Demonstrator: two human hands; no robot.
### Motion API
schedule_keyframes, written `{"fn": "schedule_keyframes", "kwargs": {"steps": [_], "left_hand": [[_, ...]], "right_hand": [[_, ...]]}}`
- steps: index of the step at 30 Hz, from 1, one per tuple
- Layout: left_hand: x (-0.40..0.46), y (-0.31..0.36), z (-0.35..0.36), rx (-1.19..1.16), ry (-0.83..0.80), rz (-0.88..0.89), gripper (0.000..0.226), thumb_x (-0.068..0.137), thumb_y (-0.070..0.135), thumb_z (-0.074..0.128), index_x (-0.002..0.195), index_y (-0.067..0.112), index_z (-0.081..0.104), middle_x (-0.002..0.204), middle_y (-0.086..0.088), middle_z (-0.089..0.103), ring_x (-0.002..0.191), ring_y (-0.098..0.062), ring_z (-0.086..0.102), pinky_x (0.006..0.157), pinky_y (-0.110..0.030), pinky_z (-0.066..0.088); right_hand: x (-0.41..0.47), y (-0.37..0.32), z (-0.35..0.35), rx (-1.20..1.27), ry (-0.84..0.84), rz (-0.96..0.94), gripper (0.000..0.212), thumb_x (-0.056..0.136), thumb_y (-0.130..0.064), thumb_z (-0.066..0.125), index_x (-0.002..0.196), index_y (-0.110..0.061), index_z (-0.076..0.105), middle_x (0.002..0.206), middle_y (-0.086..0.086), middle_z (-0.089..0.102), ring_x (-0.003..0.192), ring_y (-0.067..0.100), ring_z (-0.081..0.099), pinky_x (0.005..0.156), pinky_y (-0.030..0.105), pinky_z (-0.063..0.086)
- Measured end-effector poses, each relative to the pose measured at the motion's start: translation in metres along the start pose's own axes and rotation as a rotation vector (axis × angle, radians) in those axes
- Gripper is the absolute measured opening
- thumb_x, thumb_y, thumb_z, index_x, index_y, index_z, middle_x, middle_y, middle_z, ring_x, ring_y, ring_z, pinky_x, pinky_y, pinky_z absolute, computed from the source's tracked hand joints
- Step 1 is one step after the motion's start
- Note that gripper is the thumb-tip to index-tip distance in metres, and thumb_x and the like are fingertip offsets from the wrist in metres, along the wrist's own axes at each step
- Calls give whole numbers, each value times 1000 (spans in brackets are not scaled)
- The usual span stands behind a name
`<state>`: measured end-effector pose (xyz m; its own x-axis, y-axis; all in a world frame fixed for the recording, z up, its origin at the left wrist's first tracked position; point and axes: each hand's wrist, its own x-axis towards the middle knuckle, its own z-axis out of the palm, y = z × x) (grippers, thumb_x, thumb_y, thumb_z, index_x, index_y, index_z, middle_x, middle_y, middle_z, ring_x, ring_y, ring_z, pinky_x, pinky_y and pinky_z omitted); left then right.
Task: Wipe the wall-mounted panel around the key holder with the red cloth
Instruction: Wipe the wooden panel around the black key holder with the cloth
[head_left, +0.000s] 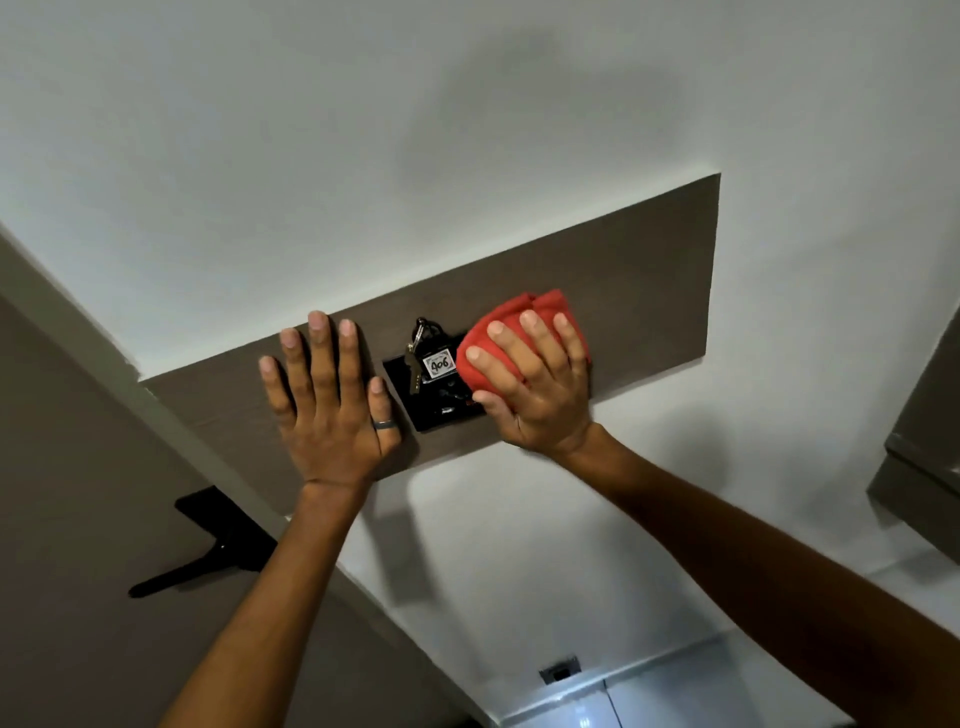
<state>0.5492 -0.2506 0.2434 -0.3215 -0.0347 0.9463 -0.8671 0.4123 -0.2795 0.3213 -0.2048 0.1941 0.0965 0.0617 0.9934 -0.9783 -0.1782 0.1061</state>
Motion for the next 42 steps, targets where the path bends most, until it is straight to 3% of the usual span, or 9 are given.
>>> {"fn": "schedule_keyframes", "kwargs": {"steps": [7,10,16,20,25,31,36,40,42], "left_hand": [[2,1,-3,28,-9,-8,59,106,30,31,161,8,25,166,-12,20,158,-28,5,129,-49,7],[3,1,-4,16,-16,-13,59,106,31,30,161,8,25,168,-10,15,158,-28,5,130,-49,6],[1,0,-3,0,-6,1,59,106,30,31,160,8,26,167,-11,17,158,-28,5,130,-49,5],[1,0,-3,3,3,-10,59,105,30,32,160,7,26,164,-13,23,158,-28,3,130,-49,5],[1,0,-3,3,-3,-16,60,106,31,31,160,7,24,164,-12,22,158,-26,1,130,-48,3],[1,0,-2,5,-6,-14,61,104,30,33,161,8,22,163,-14,27,158,-26,0,129,-49,4],[0,-2,0,-3,-1,-19,61,105,31,32,161,9,23,161,-19,35,158,-26,1,130,-48,4],[0,-1,-1,13,0,-7,61,105,31,32,161,10,22,165,-11,22,158,-26,1,129,-49,4],[0,-1,-1,6,1,-5,62,105,31,33,162,10,21,166,-9,19,158,-26,1,130,-49,5]], "right_hand": [[-82,6,-37,-123,-131,-106,63,72,2,79,128,-26,71,134,-3,61,123,23,57,110,46,44],[-71,-5,-45,-39,-144,38,73,73,0,86,137,-26,63,139,-1,60,133,24,54,114,44,39],[-32,12,-32,-34,-79,-156,34,94,-19,65,126,-28,74,136,-3,63,128,23,58,100,47,49],[-47,7,-25,-67,-46,106,33,97,-20,64,129,-28,66,138,1,59,131,28,53,112,49,38],[-42,30,-32,-66,-73,-85,35,96,-16,58,126,-28,71,135,-1,63,128,26,57,103,49,44],[-11,13,-35,-69,92,472,25,108,-25,52,131,-23,63,137,0,56,129,28,52,106,49,40],[17,-11,-12,-11,20,89,40,111,-43,39,140,-25,59,146,5,56,140,33,49,116,54,37],[-5,-13,-2,-10,7,158,44,109,-46,38,146,-28,54,151,6,51,151,34,36,129,53,22],[-28,-7,-8,-32,-9,122,42,107,-37,50,147,-29,52,150,5,52,149,34,39,128,53,25]]}}
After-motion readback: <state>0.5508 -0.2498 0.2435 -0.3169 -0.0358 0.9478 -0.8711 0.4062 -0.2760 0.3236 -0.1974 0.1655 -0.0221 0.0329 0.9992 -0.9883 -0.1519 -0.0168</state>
